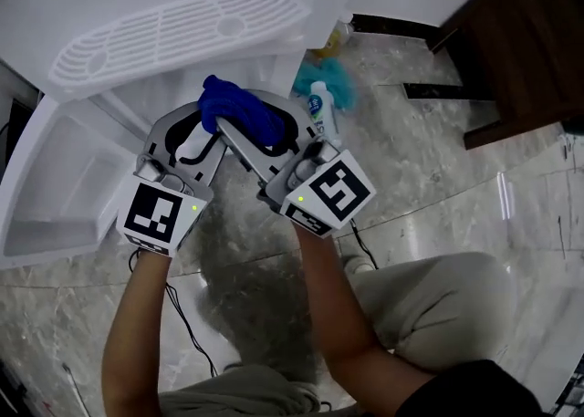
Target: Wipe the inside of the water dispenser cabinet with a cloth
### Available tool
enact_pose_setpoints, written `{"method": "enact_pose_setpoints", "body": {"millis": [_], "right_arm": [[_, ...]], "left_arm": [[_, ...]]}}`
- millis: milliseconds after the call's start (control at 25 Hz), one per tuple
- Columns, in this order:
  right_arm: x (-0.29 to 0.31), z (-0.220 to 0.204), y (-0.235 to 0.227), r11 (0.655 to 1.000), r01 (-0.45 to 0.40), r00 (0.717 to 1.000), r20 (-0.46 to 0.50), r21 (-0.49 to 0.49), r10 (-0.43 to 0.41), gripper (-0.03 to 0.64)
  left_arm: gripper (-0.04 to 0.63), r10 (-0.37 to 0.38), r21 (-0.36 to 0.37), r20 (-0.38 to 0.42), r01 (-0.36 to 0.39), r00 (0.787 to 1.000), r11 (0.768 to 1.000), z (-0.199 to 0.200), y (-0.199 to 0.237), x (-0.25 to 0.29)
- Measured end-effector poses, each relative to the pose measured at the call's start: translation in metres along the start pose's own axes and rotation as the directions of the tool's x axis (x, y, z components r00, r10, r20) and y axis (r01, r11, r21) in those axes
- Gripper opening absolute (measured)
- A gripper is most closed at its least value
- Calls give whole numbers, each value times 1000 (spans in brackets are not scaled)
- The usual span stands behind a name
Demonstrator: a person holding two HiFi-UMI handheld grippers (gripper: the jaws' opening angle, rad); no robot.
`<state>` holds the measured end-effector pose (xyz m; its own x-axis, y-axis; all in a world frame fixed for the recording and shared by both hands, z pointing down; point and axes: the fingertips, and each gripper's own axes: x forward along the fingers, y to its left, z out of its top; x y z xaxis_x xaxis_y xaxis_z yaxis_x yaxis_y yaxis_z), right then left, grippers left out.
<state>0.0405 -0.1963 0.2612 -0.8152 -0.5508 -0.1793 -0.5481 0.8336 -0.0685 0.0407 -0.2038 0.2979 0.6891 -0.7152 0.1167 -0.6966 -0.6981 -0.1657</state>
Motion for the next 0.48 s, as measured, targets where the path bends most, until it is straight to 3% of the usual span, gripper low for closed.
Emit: {"method": "enact_pose_setpoints", "body": {"millis": [80,240,320,400,480], "right_arm": [[-20,9,-18,997,64,998,20,-40,-63,114],[-61,28,-47,967,191,981,-3,-168,-194,114],[-79,34,-54,956,237,971,7,-175,-239,114],[-91,40,-58,960,255,967,46,-118,-251,114],[-99,45,-61,964,258,963,90,-62,-252,112]], "left_arm": [[120,-29,-21,74,31,997,999,7,-8,22],[109,-22,37,218,14,976,999,26,-29,60],[106,-21,37,275,11,961,999,35,-42,70],[106,-1,-11,316,4,949,1000,41,-43,70],[100,67,-125,319,-28,945,992,38,-27,62]]}}
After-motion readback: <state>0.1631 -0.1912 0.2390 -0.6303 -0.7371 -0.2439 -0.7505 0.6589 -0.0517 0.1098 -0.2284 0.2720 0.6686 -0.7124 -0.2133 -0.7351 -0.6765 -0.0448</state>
